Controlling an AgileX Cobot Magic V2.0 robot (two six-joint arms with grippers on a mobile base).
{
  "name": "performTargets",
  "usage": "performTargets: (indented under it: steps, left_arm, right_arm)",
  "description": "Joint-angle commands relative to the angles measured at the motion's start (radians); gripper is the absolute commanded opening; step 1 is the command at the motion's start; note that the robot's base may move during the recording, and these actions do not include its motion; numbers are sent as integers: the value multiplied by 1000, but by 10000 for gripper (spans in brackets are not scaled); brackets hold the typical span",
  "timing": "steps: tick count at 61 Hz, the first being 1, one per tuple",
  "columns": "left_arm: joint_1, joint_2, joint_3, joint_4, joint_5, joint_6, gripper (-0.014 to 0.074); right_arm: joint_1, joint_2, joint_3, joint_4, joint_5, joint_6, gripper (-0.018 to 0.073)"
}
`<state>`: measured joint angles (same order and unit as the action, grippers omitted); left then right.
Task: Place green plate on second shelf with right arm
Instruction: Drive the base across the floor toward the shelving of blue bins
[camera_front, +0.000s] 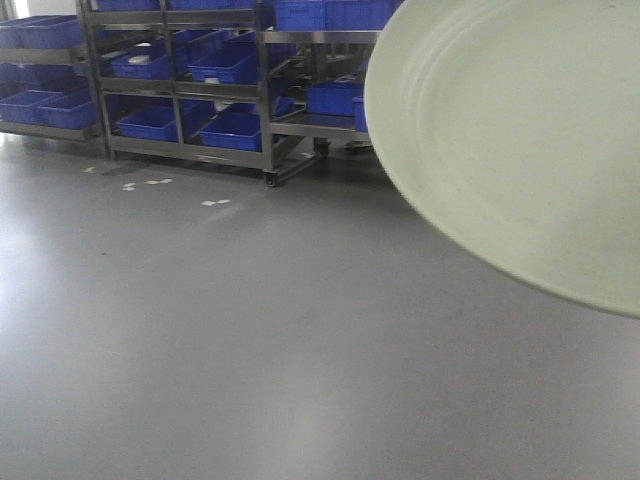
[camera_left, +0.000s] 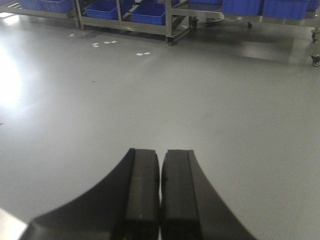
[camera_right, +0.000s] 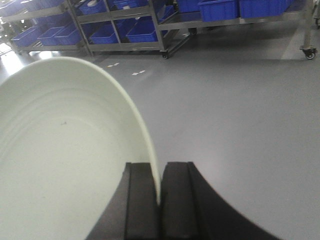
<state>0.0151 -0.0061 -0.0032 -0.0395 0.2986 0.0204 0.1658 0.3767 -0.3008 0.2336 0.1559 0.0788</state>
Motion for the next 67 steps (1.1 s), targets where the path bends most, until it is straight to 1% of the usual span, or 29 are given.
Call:
performTargets:
  steps: [1,67]
  left_arm:
    - [-1,-21,40,-1,-80,0,124]
    - [-3,-21,40,-1,-80,0,124]
  right_arm:
    - [-6,3,-36,7,-108,2,48]
    - [-7,3,-36,7,-108,2,48]
